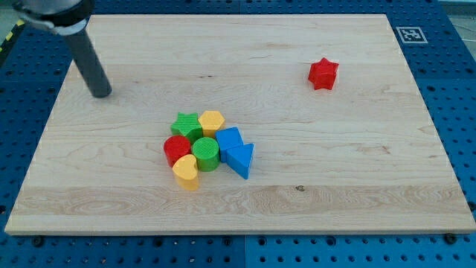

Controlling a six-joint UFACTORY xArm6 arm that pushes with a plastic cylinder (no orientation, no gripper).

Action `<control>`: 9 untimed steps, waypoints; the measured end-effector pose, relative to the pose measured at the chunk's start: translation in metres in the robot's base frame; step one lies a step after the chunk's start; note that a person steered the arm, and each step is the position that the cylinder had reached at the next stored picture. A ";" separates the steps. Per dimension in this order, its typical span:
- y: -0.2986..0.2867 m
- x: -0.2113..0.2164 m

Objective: Move the arm towards the top centre

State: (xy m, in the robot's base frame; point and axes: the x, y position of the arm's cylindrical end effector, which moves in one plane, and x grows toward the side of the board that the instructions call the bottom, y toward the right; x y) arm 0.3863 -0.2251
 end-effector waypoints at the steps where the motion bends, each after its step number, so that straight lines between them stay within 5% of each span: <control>1: 0.015 -0.034; 9: 0.071 -0.096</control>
State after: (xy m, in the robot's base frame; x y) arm 0.2899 -0.1539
